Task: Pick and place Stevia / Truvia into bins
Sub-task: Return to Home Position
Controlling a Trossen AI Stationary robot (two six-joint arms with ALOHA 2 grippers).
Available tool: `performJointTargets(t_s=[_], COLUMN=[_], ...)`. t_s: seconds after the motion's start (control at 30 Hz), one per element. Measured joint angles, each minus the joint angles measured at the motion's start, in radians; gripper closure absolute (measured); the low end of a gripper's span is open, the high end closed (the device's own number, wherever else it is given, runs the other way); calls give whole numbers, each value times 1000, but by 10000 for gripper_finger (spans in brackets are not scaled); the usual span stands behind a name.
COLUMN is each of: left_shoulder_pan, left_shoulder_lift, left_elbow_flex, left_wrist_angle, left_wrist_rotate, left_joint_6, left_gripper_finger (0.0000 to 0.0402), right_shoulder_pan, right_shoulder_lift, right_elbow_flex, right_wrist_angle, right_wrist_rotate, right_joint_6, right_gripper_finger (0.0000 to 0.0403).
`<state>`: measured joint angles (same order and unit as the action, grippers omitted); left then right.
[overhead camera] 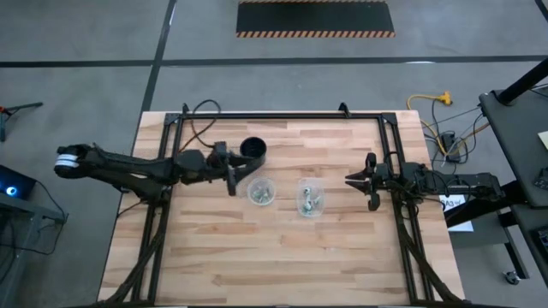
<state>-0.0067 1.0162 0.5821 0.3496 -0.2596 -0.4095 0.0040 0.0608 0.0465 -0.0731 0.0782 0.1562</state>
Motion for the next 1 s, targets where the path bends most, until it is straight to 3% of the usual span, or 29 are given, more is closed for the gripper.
performJointTargets(t_s=[0.57, 1.0], left_shoulder_pan=[1, 1], left_shoulder_lift=[-541, -821], left_elbow_flex=[-331, -534], left_wrist_angle=[8, 10], left_wrist_rotate=[-9, -29], left_joint_6=[-30, 24], left_gripper_finger=[240, 240], right_shoulder_pan=[0, 0], right_shoulder_lift=[0, 0], right_elbow_flex=[0, 0], right_wrist_angle=[0, 0], right_wrist_rotate=[1, 1], right_joint_6=[0, 0], right_gripper_finger=[335, 335])
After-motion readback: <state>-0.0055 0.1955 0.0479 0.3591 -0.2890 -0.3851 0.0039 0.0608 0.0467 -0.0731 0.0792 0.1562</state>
